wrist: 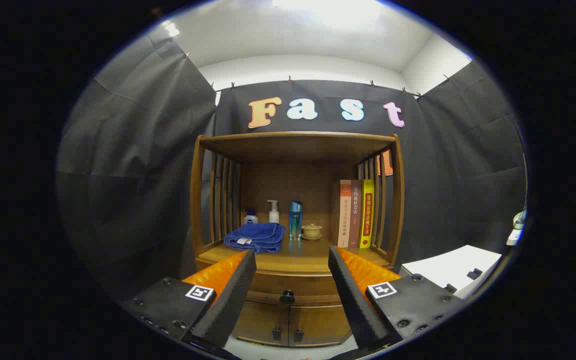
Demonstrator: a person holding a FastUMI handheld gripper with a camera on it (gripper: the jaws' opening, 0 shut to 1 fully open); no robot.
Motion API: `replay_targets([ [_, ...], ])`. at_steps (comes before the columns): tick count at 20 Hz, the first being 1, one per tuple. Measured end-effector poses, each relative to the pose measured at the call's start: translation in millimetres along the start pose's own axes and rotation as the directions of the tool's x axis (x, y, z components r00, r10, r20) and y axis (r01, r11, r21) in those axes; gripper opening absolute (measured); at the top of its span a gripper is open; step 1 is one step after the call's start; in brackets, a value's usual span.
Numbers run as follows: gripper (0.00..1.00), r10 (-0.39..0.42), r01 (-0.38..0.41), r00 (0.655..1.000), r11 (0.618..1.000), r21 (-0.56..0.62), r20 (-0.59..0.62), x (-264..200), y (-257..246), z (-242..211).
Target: Pull open the drawer, take out the items inside it, and place them on the countertop above the cabinet.
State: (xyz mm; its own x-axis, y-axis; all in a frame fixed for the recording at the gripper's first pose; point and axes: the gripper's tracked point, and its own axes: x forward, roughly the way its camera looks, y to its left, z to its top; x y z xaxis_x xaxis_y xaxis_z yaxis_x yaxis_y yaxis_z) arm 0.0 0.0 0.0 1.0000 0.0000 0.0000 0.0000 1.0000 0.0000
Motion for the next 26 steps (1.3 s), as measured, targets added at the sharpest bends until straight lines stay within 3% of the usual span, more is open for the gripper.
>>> replay_targets([
  [26, 0.96, -0.018, 0.018, 1.000, 1.000, 0.003, -0.002, -0.1, -2.7, 0.1],
])
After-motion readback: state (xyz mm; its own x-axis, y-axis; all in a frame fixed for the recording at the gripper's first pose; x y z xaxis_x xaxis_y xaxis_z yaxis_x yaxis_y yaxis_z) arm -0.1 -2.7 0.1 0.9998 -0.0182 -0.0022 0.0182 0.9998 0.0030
